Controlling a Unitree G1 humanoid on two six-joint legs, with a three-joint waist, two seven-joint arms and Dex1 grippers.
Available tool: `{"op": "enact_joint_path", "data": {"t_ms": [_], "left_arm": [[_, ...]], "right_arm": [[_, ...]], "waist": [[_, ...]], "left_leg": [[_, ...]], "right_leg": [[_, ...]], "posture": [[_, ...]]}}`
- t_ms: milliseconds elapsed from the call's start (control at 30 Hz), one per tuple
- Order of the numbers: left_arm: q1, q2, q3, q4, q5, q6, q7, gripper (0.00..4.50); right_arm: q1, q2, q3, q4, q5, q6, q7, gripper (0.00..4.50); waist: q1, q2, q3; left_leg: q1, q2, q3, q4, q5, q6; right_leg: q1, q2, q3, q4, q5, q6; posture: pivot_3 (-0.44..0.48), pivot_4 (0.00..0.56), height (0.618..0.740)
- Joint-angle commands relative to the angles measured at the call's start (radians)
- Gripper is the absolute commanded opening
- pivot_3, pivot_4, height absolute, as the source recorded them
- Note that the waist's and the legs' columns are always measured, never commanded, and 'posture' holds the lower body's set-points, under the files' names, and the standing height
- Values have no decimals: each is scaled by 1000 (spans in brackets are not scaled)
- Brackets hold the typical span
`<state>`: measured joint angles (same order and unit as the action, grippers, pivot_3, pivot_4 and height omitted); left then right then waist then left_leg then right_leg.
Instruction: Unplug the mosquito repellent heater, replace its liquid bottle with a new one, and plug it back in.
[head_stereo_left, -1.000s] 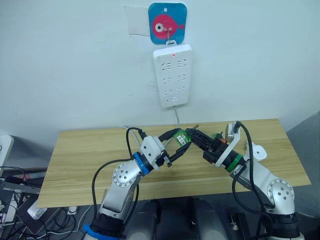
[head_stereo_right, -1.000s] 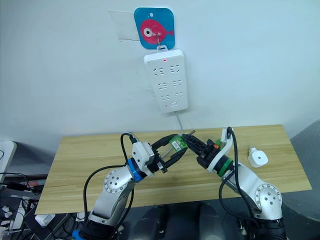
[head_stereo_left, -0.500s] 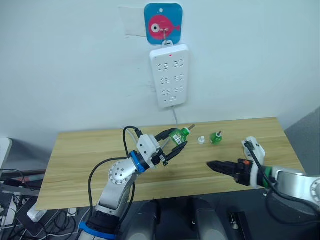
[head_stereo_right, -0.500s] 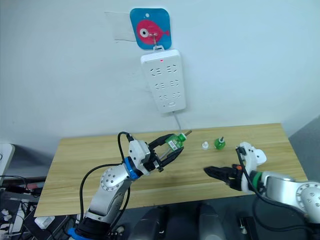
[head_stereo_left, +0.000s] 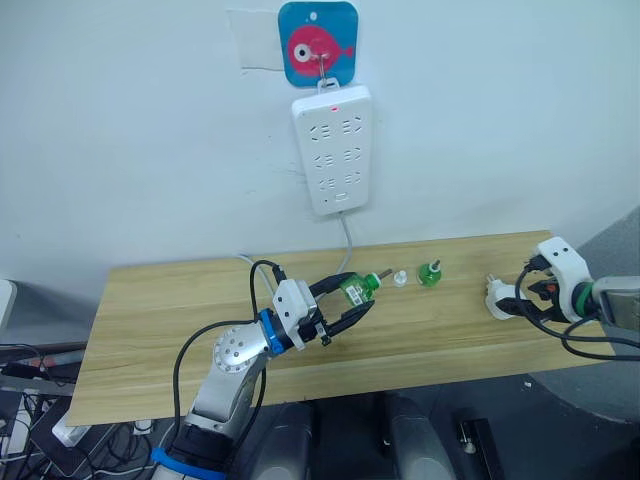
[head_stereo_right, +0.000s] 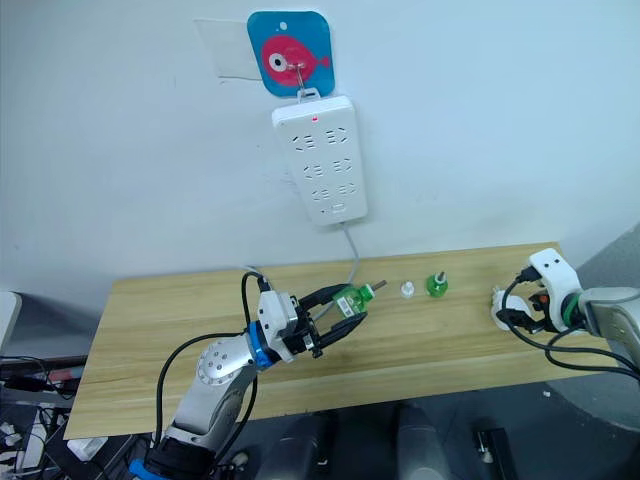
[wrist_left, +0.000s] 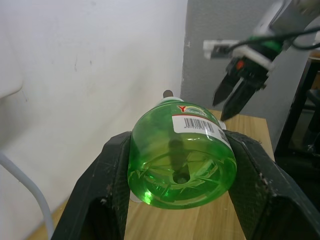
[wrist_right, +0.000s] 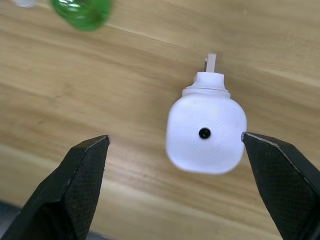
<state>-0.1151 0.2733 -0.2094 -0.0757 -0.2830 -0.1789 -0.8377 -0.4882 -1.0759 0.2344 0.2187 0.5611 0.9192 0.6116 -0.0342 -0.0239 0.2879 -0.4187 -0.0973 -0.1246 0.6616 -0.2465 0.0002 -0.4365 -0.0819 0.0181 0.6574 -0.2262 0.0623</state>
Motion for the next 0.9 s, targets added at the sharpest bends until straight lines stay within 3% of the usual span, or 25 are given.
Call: {"op": "enact_joint_path", "data": {"t_ms": [33,900], "left_arm": [[24,8,0,-59,-6,-10,1,2271],[58,50,2,-132,-4,25,14,2271]], "right_arm": [[-72,14,13,86,-105,10,59,4426],[-153,205,-3,353,-401,-127,241,4426]], "waist": [[2,1,1],[4,3,6]], "left_leg": [[0,0,0,0,0,0],[0,0,-1,0,0,0]], "right_leg": [[0,0,0,0,0,0],[-1,0,0,0,0,0]], "posture": [[-53,336,740],[4,339,740]]}}
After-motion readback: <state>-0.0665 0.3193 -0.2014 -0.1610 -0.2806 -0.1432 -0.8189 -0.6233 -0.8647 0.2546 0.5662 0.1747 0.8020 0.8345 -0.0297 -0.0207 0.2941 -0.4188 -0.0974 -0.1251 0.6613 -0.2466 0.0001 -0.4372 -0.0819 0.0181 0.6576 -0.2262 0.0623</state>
